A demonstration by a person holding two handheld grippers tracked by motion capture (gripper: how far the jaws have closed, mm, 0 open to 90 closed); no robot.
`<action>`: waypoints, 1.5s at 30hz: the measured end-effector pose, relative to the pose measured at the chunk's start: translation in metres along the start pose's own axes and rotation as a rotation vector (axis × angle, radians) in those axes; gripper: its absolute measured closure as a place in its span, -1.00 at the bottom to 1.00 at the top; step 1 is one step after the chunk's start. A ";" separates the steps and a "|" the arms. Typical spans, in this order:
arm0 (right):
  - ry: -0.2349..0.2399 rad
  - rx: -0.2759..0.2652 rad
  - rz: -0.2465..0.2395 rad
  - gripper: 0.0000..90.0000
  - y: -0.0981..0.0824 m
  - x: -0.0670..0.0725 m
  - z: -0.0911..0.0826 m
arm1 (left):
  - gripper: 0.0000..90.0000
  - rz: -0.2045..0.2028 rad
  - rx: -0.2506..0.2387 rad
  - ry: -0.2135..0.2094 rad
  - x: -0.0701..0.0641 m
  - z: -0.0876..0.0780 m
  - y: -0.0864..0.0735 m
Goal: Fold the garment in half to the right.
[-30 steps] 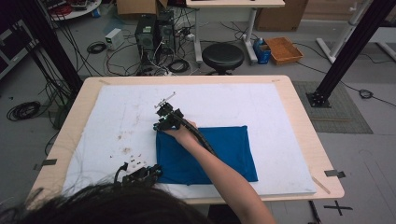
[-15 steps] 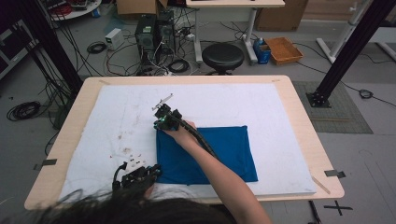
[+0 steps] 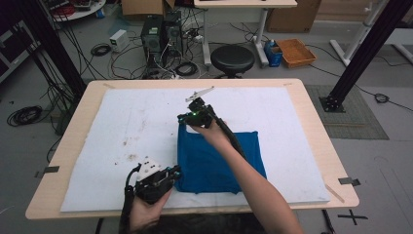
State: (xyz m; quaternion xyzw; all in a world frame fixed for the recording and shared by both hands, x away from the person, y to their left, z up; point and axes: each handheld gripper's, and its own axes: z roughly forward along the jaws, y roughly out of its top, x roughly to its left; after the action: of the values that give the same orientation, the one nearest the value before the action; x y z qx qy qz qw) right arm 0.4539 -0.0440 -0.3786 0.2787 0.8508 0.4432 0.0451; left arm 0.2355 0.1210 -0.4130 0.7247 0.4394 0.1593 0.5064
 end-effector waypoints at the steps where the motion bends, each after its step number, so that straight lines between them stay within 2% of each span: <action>1: -0.001 -0.006 0.005 0.97 -0.002 -0.003 -0.007 | 0.90 0.007 -0.001 -0.014 -0.005 0.003 0.003; 6: 0.013 -0.037 0.023 0.97 -0.015 -0.021 -0.043 | 0.90 0.034 0.000 -0.080 -0.031 0.025 0.014; 10: 0.007 -0.038 0.029 0.97 -0.028 -0.038 -0.070 | 0.90 0.035 0.007 -0.126 -0.051 0.045 0.019; 11: 0.007 -0.038 0.029 0.97 -0.028 -0.038 -0.070 | 0.90 0.035 0.007 -0.126 -0.051 0.045 0.019; 12: -0.001 -0.036 0.025 0.97 -0.031 -0.042 -0.076 | 0.90 0.042 0.012 -0.139 -0.061 0.054 0.021; 13: -0.011 -0.038 0.037 0.97 -0.039 -0.050 -0.089 | 0.90 0.044 0.010 -0.144 -0.065 0.059 0.022; 20: -0.035 -0.039 0.057 0.97 -0.064 -0.074 -0.122 | 0.90 0.051 0.035 -0.183 -0.092 0.092 0.023; 24: -0.061 0.000 0.065 0.97 -0.076 -0.086 -0.131 | 0.90 0.042 0.055 -0.200 -0.106 0.112 0.022; 26: -0.077 0.023 0.084 0.97 -0.080 -0.091 -0.135 | 0.90 0.049 0.063 -0.204 -0.112 0.122 0.023; 28: -0.079 0.026 0.088 0.97 -0.084 -0.097 -0.140 | 0.90 0.046 0.065 -0.216 -0.119 0.129 0.023; 35: -0.135 0.091 0.084 0.97 -0.095 -0.106 -0.152 | 0.90 0.051 0.071 -0.240 -0.135 0.142 0.023; 39: -0.173 0.118 0.052 0.97 -0.100 -0.108 -0.153 | 0.89 0.054 0.075 -0.245 -0.137 0.149 0.019; 40: -0.185 0.120 0.057 0.96 -0.102 -0.108 -0.152 | 0.85 0.044 0.070 -0.259 -0.137 0.151 0.018; 42: -0.222 0.123 0.057 0.91 -0.107 -0.111 -0.149 | 0.56 0.024 0.063 -0.291 -0.137 0.154 0.017; 45: -0.266 0.105 0.078 0.79 -0.115 -0.114 -0.150 | 0.32 0.035 0.046 -0.293 -0.138 0.151 0.018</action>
State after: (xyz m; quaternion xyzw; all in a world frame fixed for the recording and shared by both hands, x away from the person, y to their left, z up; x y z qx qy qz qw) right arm 0.4514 -0.2640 -0.3971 0.3700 0.8478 0.3585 0.1256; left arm 0.2683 -0.0804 -0.4339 0.7591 0.3516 0.0506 0.5455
